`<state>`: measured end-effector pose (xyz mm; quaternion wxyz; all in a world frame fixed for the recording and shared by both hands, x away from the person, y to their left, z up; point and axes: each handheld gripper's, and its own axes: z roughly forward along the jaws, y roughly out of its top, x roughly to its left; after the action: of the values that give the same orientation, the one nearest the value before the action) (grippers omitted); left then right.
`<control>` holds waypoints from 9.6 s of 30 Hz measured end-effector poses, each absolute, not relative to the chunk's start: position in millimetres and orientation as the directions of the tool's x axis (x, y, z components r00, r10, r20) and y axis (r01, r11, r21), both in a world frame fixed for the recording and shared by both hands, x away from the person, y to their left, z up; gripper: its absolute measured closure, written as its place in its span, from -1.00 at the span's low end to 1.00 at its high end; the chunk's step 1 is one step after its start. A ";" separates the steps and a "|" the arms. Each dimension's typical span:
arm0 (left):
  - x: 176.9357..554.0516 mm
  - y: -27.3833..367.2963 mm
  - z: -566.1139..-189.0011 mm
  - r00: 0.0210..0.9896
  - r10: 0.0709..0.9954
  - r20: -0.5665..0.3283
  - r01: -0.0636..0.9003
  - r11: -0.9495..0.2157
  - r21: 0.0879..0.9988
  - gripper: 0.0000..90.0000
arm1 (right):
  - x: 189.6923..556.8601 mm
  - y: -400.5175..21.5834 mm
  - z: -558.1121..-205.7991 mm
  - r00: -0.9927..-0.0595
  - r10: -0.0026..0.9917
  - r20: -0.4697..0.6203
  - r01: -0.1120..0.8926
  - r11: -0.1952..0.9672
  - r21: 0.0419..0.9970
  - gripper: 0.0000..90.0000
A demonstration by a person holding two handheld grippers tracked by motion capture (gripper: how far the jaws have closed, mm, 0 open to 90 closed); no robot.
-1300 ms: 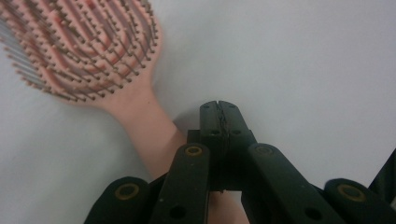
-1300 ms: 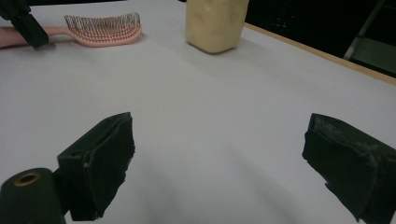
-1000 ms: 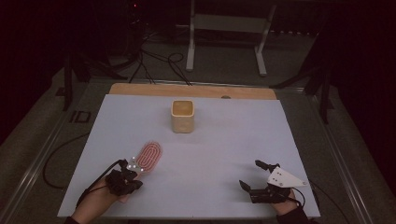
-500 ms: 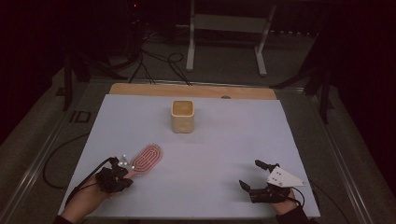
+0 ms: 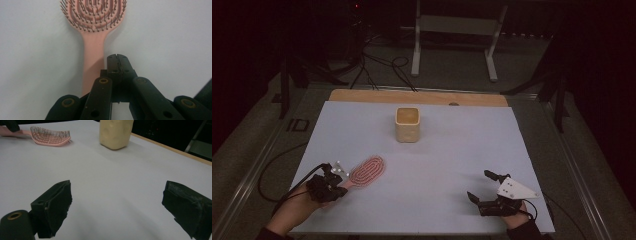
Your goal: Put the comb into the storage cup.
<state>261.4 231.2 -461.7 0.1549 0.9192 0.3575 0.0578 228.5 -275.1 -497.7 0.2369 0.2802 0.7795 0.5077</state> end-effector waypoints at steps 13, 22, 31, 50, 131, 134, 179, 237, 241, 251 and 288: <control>258.4 244.4 -433.7 0.735 0.678 -0.020 0.632 -0.673 0.385 0.93 | 232.3 -270.5 -496.1 -0.740 0.667 -0.093 0.183 0.333 0.925 -0.81; 259.3 243.8 -425.0 0.739 0.674 -0.018 0.624 -0.673 0.398 0.42 | 230.8 -271.9 -495.7 -0.743 0.663 -0.093 0.178 0.330 0.927 -0.81; 269.5 239.7 -418.8 0.744 0.667 -0.034 0.628 -0.682 0.376 -0.29 | 230.1 -271.5 -495.2 -0.742 0.664 -0.095 0.179 0.332 0.926 -0.81; 289.7 222.1 -434.0 0.765 0.641 -0.056 0.620 -0.711 0.333 -1.00 | 232.2 -270.4 -495.1 -0.745 0.661 -0.090 0.178 0.327 0.928 -0.81; 311.6 214.8 -456.2 0.778 0.618 -0.112 0.619 -0.724 0.304 0.56 | 230.6 -271.9 -493.8 -0.746 0.659 -0.095 0.170 0.326 0.930 -0.81; 310.8 211.1 -447.7 0.789 0.604 -0.110 0.602 -0.726 0.333 0.56 | 230.6 -271.8 -493.9 -0.746 0.659 -0.095 0.170 0.326 0.930 -0.81; 356.5 150.9 -356.0 0.810 0.579 -0.094 0.468 -0.540 0.700 0.57 | 231.0 -272.0 -494.2 -0.744 0.661 -0.095 0.170 0.326 0.930 -0.81; 453.4 106.3 -350.6 0.767 0.617 -0.176 0.244 -0.026 0.969 0.56 | 232.2 -271.8 -494.6 -0.752 0.652 -0.091 0.167 0.323 0.932 -0.81; 456.2 106.6 -358.0 0.774 0.611 -0.166 0.214 -0.005 0.977 0.56 | 232.5 -271.9 -494.7 -0.754 0.651 -0.088 0.168 0.320 0.932 -0.81; 463.1 107.7 -385.4 0.742 0.653 -0.153 0.168 0.040 0.985 0.56 | 232.6 -271.6 -494.9 -0.755 0.650 -0.083 0.171 0.318 0.933 -0.81; 468.8 98.4 -450.1 0.701 0.696 -0.154 0.250 -0.037 0.968 0.56 | 232.5 -269.8 -495.2 -0.763 0.641 -0.082 0.170 0.321 0.932 -0.81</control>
<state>468.8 98.4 -450.1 0.6052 0.6959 0.3397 0.1844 232.5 -269.8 -495.2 0.2256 0.2595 0.7809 0.5215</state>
